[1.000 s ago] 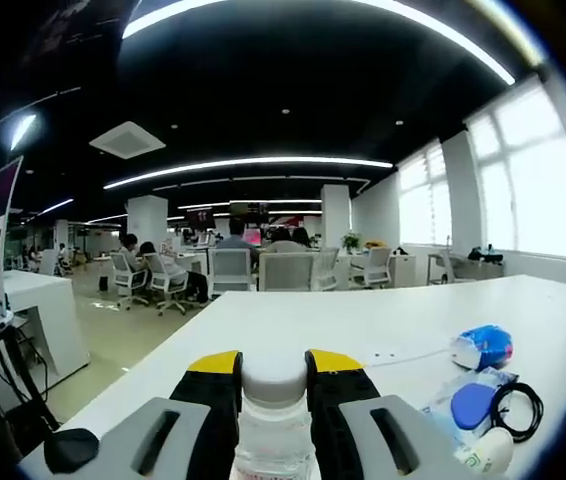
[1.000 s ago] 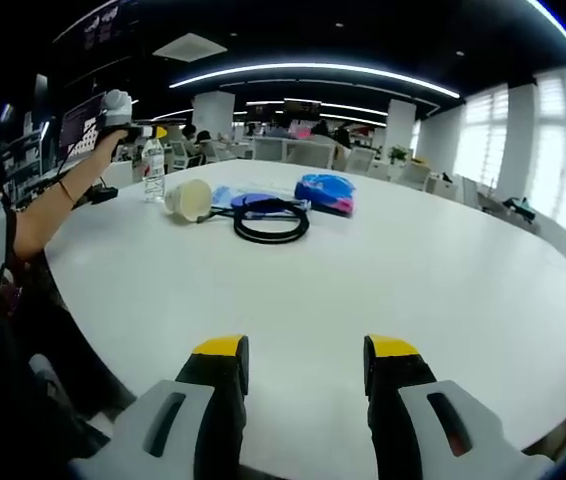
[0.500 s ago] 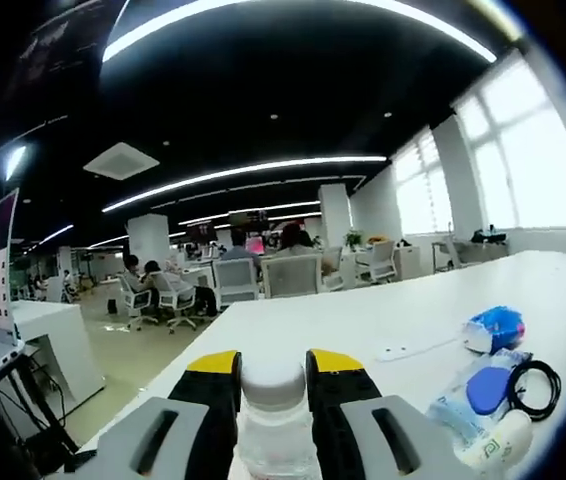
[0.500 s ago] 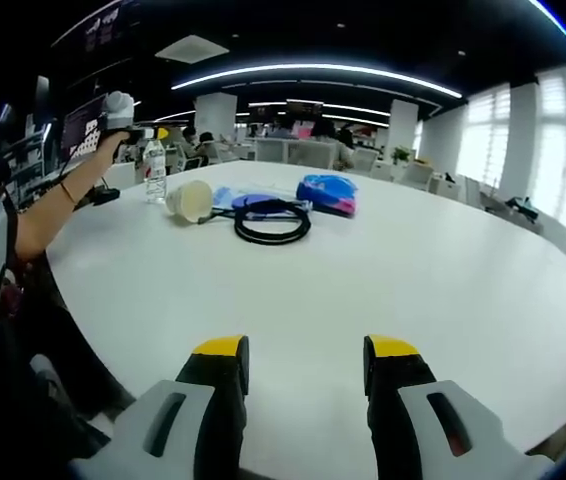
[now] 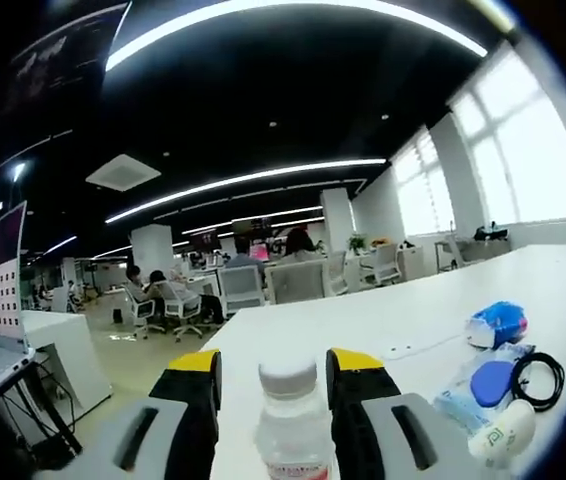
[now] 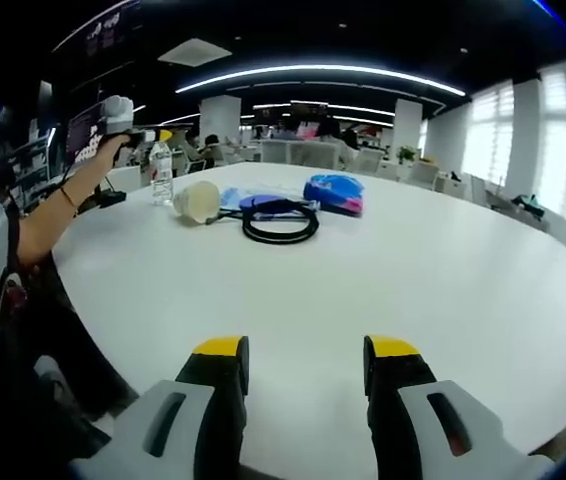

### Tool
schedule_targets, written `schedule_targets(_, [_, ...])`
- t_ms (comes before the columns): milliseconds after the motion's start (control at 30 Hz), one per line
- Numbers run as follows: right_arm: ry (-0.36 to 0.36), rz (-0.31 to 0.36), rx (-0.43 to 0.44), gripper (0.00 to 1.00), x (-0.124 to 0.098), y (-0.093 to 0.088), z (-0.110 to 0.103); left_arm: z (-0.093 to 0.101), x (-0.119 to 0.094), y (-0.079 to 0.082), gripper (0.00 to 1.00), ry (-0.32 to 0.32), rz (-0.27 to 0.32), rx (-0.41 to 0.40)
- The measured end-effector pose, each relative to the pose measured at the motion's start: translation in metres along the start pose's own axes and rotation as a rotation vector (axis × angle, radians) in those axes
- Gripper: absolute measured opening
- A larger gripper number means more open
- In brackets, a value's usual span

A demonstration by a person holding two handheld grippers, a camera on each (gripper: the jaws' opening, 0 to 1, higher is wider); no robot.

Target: Arrange the tabletop items into an orderly group along one side of the table until the central work area is clear of visible clutter.

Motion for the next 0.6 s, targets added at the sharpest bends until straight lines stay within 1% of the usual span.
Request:
schedule_targets(167, [0.007,0.001,-0.007,0.44,-0.001,0.001,-0.003,-0.001,-0.007,0.003,0.43,-0.017,0.017,0.029])
schedule_targets(267, [0.011,0.007,-0.009,0.44,-0.002,0.002,-0.004,-0.001,-0.008,0.003,0.45,-0.026,0.017,0.031])
schedule_targets(400, [0.012,0.015,-0.013,0.44,-0.005,0.003,-0.006,-0.001,-0.012,0.004,0.51,-0.041,0.023,0.044])
schedule_targets(467, [0.011,0.016,-0.013,0.44,-0.006,0.003,-0.006,0.001,-0.014,0.005,0.56,-0.066,0.037,0.060])
schedule_targets(600, [0.010,0.017,-0.014,0.44,-0.007,0.003,-0.008,0.004,-0.018,0.008,0.59,-0.108,0.068,0.101])
Point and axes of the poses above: the point that each gripper's makers call its tool centre point, and the gripper's own axes: x roughly forward along the fingers, z roughly to its right, y roughly out of its top, the point moved 8 cm from there along -x, roughly backward along the fingers, and after that the axes turned 14 degrees about -x, right-handed, at the moved point
